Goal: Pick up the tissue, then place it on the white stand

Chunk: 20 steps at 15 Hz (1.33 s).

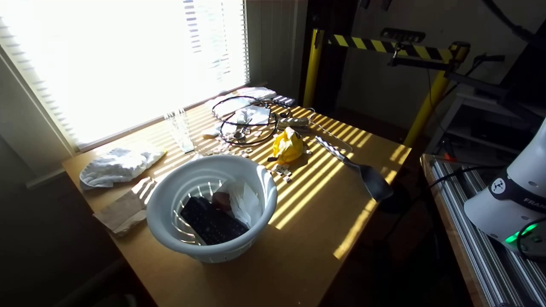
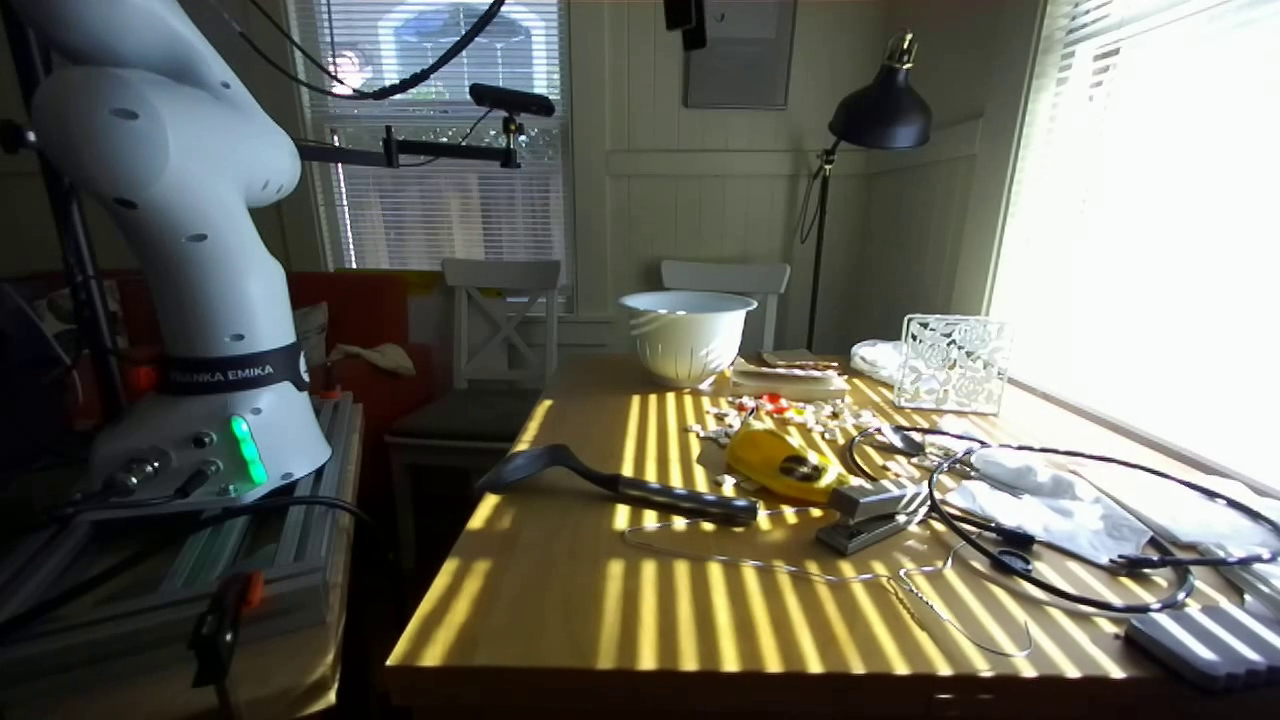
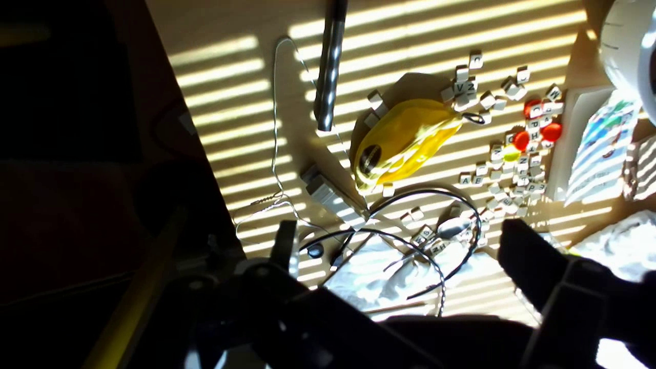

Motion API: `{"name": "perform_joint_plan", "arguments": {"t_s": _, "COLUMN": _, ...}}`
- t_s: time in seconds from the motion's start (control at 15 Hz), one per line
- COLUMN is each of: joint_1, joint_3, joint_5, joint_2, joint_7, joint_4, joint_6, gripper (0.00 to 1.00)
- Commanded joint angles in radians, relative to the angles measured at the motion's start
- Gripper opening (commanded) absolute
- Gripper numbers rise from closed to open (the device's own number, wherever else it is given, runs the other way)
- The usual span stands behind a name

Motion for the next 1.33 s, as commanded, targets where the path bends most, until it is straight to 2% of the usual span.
{"name": "perform_joint_plan", "arguments": {"t_s": 0.0, "joint_1": 0.01, "joint_3": 0.013, "joint_5": 0.004, "joint_2": -0.009, "joint_7": 0.018, "joint_4": -0.011, "joint_6": -0.041, "gripper": 1.0}}
{"name": "perform_joint_plan", "arguments": {"t_s": 0.2, "joint_1": 0.018, "joint_3": 0.036, "joint_5": 0.004, "joint_2": -0.035, "joint_7": 0.046, "joint_4": -0.038, "joint_6": -0.062, "gripper": 1.0}}
{"name": "perform_joint_plan", "arguments": {"t_s": 0.33, "joint_1": 0.006, "joint_3": 0.035, "joint_5": -0.01, "joint_2": -0.015, "joint_7": 0.072, "joint_4": -0.044, "joint_6": 0.027, "gripper": 1.0}}
{"name": "perform_joint_plan", "arguments": {"t_s": 0.6, "joint_1": 0.016, "joint_3": -0.001, "joint_5": 0.044, "joint_2": 0.17, "joint_7": 0.084, "joint_4": 0.071, "joint_6": 0.253, "gripper": 1.0}}
{"name": "perform_joint_plan", "arguments": {"t_s": 0.73, "joint_1": 0.019, "joint_3": -0.024, "joint_5": 0.066, "joint_2": 0.281, "joint_7": 0.064, "joint_4": 0.156, "joint_6": 0.31, "gripper": 1.0}}
{"name": "perform_joint_plan", "arguments": {"t_s": 1.07, "joint_1": -0.004, "joint_3": -0.078, "joint_5": 0.14, "joint_2": 0.576, "joint_7": 0.003, "joint_4": 0.432, "joint_6": 0.251, "gripper": 1.0}}
{"name": "perform_joint_plan", "arguments": {"t_s": 1.27, "joint_1": -0.033, "joint_3": -0.077, "joint_5": 0.193, "joint_2": 0.739, "joint_7": -0.007, "joint_4": 0.583, "joint_6": 0.173, "gripper": 1.0}}
